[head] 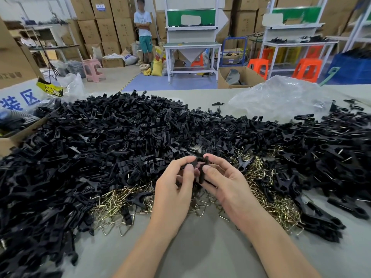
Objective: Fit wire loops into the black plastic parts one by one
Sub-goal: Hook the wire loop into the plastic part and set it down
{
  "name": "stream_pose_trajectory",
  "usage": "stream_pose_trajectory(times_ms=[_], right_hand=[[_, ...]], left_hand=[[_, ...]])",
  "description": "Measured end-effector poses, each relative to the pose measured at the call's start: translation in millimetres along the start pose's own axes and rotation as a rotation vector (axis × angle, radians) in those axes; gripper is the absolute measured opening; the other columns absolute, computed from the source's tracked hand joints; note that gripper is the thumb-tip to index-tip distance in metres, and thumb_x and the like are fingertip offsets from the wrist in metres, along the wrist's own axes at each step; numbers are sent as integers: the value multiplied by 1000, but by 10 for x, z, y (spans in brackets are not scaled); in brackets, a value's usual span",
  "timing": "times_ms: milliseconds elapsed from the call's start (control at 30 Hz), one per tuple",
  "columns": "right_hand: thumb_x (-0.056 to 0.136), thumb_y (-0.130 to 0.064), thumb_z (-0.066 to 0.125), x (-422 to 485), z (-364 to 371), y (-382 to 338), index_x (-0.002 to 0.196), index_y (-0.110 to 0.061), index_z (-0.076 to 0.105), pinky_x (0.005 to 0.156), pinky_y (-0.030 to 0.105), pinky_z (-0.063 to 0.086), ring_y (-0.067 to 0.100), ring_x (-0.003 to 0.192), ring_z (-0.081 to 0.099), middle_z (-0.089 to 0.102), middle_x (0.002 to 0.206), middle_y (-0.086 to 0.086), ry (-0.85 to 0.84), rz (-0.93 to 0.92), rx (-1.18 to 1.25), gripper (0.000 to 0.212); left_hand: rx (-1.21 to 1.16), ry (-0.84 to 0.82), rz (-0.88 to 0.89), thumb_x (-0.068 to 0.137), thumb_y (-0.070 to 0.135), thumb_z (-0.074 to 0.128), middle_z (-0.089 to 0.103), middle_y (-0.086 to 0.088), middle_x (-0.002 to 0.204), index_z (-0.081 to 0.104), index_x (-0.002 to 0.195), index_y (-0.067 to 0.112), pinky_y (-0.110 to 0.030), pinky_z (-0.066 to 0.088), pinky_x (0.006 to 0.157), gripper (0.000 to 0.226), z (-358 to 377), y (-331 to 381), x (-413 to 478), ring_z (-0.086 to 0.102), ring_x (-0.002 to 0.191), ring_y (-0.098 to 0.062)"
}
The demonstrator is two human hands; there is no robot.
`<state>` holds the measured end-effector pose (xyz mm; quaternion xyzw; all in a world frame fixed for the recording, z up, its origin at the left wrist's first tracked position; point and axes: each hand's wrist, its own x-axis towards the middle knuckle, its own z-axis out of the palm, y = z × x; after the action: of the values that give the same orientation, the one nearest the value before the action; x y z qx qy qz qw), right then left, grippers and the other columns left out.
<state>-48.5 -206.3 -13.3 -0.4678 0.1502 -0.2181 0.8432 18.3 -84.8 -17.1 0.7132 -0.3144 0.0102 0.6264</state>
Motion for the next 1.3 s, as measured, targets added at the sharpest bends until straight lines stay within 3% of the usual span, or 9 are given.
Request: stream_pose_trajectory(times_ms=[133, 500, 633, 800, 867, 967, 1067, 1167, 1300], right_hand=[[95, -1, 64, -3, -7, -13, 118, -12, 67, 86, 30, 60, 25, 106, 73, 77, 107, 9, 2, -15, -18, 26], [91, -4, 70, -21, -31, -15, 110, -17, 74, 81, 28, 60, 24, 107, 73, 73, 115, 13, 16, -32, -80, 23], [90, -4, 71, -31, -12, -30, 107, -27, 77, 81, 29, 60, 22, 105, 74, 74, 108, 8, 18, -58, -93, 30], [90, -3, 69, -48, 2, -42, 109, -29, 78, 80, 28, 61, 21, 100, 75, 76, 98, 1, -11, -91, -104, 34], [91, -2, 68, -43, -12, -37, 107, -29, 78, 81, 28, 60, 22, 102, 74, 75, 98, 0, -21, -99, -120, 33], [91, -2, 68, -23, -36, -36, 98, -29, 77, 81, 29, 60, 24, 103, 74, 72, 102, 2, -27, -128, -142, 29], [80, -11, 72, 8, -79, -101, 95, -24, 74, 77, 28, 61, 23, 97, 75, 73, 102, 3, 8, -187, -87, 20], [75, -15, 72, 43, -188, -224, 103, -15, 66, 77, 27, 60, 21, 92, 74, 73, 96, 4, 93, -281, -11, 28], [79, -9, 69, 65, -286, -317, 104, -13, 62, 71, 27, 61, 15, 78, 72, 67, 85, 1, 209, -331, 157, 26]], left_hand=[[-45, 5, -55, 100, 25, 59, 73, 18, 91, 67, 112, 45, -14, 44, 59, 25, 7, 5, -1, 57, 66, -2], [-37, -37, -82, 99, 22, 63, 71, 17, 89, 67, 105, 46, -14, 46, 60, 25, 2, 16, -2, 56, 66, -5], [-36, -44, -75, 98, 23, 63, 71, 17, 87, 68, 104, 43, -15, 43, 58, 21, -7, 27, 0, 54, 64, -4], [-23, -52, -76, 98, 23, 62, 71, 14, 87, 67, 102, 43, -18, 45, 57, 21, -11, 25, -3, 57, 67, -17], [3, -61, -54, 99, 22, 60, 71, 15, 90, 67, 102, 44, -17, 45, 59, 23, -20, 22, 7, 59, 70, -13], [91, -94, 36, 102, 19, 54, 64, 21, 108, 66, 112, 43, -12, 45, 79, 29, -30, 27, 3, 62, 94, -3], [268, -105, 107, 104, 30, 44, 51, 21, 122, 52, 137, 29, -23, 45, 96, 34, -14, 34, -29, 54, 114, -5], [446, -103, 265, 102, 34, 43, 53, 12, 113, 54, 130, 23, -32, 46, 93, 31, -11, 81, -51, 53, 107, -8], [735, -391, 413, 99, 53, 43, 57, 9, 111, 63, 125, 26, -36, 45, 93, 42, 102, 125, -168, 53, 103, -14]])
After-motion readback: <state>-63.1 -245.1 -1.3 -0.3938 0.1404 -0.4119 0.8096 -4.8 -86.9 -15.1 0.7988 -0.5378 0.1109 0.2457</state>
